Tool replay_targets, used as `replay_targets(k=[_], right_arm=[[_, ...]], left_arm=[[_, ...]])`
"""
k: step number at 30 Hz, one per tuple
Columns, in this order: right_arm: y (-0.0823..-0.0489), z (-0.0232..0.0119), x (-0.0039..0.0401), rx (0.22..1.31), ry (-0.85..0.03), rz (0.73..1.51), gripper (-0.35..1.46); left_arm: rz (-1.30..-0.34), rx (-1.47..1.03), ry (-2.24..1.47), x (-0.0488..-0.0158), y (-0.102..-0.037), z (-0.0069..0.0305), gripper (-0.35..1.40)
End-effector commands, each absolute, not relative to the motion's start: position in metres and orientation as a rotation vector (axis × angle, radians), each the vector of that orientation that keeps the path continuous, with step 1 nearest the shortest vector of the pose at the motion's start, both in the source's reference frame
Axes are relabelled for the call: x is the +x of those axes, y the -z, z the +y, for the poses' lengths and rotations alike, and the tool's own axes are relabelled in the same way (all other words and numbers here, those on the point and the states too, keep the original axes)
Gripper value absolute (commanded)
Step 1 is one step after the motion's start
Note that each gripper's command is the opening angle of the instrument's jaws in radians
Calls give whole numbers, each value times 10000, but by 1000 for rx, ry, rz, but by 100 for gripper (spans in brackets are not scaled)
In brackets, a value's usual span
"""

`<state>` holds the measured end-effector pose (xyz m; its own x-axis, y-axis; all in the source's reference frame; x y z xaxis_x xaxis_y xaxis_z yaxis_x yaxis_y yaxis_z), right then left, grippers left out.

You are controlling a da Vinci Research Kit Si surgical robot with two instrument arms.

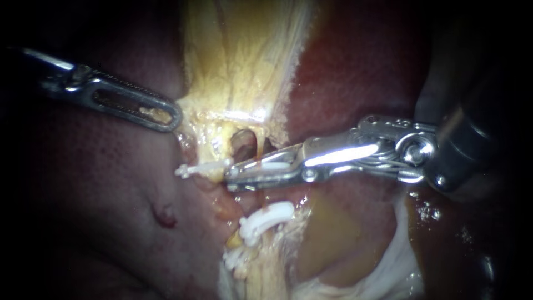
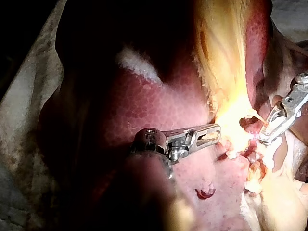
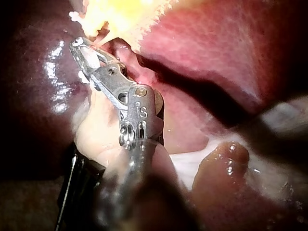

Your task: Going back third clip right tube

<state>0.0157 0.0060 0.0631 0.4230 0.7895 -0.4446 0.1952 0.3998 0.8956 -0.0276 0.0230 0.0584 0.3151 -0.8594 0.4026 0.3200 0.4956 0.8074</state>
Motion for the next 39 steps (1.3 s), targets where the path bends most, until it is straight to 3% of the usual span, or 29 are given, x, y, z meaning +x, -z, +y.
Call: replay_targets(k=[1, 9, 13, 17, 25, 32, 39], right_arm=[[-631, 60, 157, 1128, -494, 1101, -35], [-632, 58, 155, 1126, -494, 1101, -35], [-635, 52, 156, 1120, -484, 1104, 14], [-639, 46, 162, 1049, -511, 1125, 42], [-648, 37, 164, 869, -503, 1178, 48], [-662, 36, 162, 680, -433, 1220, 48], [-678, 38, 159, 584, -433, 1213, 50]], left_arm=[[-946, 681, 861, -276, -584, 230, -35], [-946, 681, 860, -276, -584, 230, -35], [-946, 681, 860, -276, -584, 230, -35], [-946, 681, 860, -276, -584, 230, -35], [-946, 682, 860, -276, -584, 230, -35], [-946, 681, 860, -276, -584, 230, -35], [-946, 678, 862, -276, -584, 230, -35]])
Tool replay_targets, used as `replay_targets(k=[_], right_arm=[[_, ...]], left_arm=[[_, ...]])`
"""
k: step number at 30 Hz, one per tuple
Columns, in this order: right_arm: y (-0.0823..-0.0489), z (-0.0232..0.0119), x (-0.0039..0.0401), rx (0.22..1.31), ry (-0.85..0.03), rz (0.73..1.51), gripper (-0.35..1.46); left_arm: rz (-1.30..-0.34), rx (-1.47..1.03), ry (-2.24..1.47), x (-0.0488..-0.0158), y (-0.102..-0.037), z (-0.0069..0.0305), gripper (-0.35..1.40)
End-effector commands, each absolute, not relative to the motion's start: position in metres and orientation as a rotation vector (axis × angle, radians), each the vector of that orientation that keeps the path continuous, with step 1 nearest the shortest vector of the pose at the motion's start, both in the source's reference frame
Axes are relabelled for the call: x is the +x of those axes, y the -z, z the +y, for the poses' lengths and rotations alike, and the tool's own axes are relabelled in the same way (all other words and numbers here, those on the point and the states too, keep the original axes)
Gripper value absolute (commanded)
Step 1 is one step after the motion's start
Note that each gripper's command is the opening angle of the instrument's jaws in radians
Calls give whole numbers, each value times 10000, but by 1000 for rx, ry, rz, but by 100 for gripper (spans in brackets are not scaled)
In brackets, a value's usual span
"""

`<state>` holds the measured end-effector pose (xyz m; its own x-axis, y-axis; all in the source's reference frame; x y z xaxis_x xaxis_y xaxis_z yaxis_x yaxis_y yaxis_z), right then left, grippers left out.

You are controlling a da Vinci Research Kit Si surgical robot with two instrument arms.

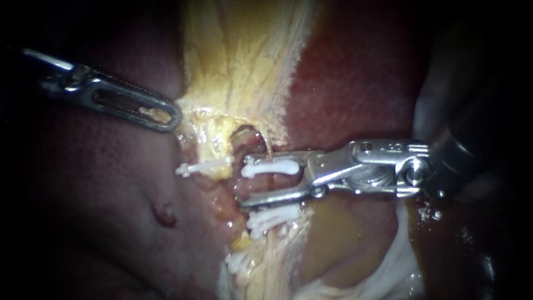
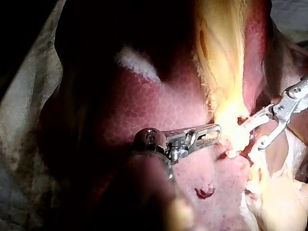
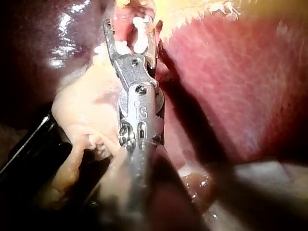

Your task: Going back third clip right tube

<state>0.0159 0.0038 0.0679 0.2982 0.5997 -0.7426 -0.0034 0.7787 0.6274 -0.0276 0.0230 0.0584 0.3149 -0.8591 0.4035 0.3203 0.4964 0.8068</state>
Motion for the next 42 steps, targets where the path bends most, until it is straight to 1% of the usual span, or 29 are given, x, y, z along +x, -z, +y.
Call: replay_targets(k=[1, 9, 23, 26, 31, 36, 42], right_arm=[[-679, 38, 157, 574, -434, 1213, 50], [-676, 40, 152, 559, -422, 1216, 50], [-679, 42, 146, 551, -428, 1214, 50], [-677, 40, 140, 546, -408, 1219, 50], [-672, 41, 114, 514, -339, 1236, 50], [-661, 45, 81, 489, -294, 1248, 50], [-648, 53, 50, 472, -275, 1252, 50]], left_arm=[[-946, 678, 862, -276, -584, 230, -35], [-945, 682, 867, -276, -584, 230, -35], [-945, 681, 867, -276, -584, 229, -35], [-945, 681, 867, -275, -584, 229, -35], [-945, 682, 866, -274, -584, 229, -35], [-945, 682, 866, -274, -584, 229, -35], [-945, 682, 867, -275, -584, 229, -35]])
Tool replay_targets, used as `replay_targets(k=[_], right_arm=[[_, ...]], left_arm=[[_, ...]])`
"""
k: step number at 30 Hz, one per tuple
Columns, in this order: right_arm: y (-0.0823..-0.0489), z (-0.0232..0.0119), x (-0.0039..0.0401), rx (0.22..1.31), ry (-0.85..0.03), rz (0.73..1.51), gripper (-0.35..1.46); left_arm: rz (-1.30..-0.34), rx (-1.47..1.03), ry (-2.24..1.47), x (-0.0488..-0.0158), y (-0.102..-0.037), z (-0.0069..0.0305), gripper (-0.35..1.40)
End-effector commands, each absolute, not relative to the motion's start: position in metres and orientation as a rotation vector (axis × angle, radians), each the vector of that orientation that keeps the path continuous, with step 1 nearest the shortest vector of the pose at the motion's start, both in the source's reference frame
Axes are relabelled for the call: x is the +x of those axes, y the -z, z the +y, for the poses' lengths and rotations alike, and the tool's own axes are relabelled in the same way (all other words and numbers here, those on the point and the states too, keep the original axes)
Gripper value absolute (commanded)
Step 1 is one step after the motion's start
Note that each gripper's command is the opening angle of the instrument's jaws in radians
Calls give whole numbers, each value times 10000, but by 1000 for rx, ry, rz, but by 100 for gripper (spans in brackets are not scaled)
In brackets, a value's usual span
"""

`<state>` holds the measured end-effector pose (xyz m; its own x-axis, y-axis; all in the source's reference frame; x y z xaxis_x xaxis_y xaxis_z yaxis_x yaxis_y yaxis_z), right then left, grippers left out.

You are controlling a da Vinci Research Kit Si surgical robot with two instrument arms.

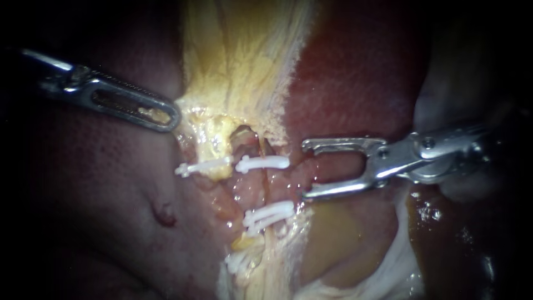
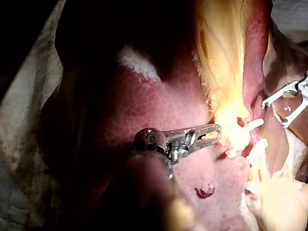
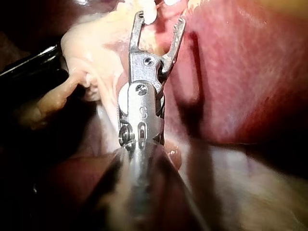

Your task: Going back third clip right tube

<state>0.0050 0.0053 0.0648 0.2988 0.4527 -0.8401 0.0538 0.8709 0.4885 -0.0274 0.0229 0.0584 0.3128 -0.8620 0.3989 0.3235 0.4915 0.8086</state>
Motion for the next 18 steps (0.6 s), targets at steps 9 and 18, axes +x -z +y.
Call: replay_targets(k=[9, 18], right_arm=[[-637, 56, 32, 462, -257, 1256, 50], [-636, 55, 30, 461, -257, 1256, 50]], left_arm=[[-944, 679, 870, -281, -586, 229, -35], [-944, 697, 853, -320, -606, 222, -35]])
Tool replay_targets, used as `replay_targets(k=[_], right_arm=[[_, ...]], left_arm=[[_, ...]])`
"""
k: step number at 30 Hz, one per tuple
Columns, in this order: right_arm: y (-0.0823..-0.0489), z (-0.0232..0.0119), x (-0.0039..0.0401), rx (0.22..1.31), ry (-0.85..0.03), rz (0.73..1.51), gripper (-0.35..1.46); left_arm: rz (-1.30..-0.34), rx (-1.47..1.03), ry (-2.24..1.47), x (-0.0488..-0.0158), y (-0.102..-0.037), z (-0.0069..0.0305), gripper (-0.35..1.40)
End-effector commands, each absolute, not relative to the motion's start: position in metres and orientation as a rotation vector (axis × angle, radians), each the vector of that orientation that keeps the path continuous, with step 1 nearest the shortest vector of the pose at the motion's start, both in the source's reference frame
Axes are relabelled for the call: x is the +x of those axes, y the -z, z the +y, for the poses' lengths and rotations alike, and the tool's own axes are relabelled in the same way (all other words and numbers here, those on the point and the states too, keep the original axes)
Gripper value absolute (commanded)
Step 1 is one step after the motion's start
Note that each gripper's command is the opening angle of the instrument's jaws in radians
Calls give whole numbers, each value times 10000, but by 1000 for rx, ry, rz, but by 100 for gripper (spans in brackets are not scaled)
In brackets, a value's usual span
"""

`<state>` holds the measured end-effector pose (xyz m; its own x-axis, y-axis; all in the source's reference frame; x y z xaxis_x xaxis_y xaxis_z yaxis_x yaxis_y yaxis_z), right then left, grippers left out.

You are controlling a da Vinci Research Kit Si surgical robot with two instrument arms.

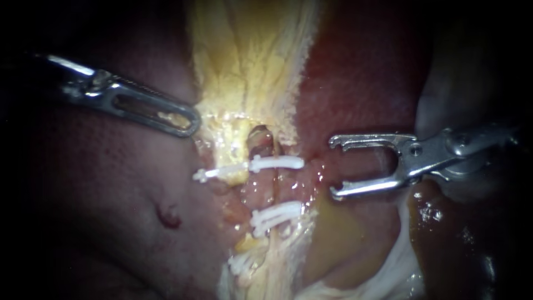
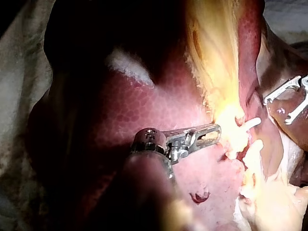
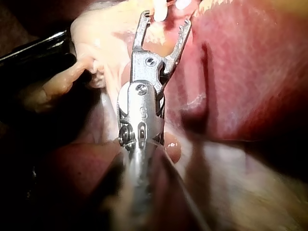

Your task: Going back third clip right tube

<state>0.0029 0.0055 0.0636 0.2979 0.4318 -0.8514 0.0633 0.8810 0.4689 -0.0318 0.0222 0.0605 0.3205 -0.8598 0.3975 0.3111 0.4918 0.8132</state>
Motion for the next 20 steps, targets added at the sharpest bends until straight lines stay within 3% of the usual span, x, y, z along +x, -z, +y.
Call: replay_targets(k=[1, 9, 20], right_arm=[[-636, 55, 30, 461, -257, 1256, 50], [-635, 54, 30, 459, -250, 1258, 50], [-634, 53, 32, 462, -249, 1259, 50]], left_arm=[[-944, 700, 850, -324, -609, 220, -35], [-931, 713, 841, -350, -637, 207, -35], [-927, 718, 836, -351, -644, 205, -35]])
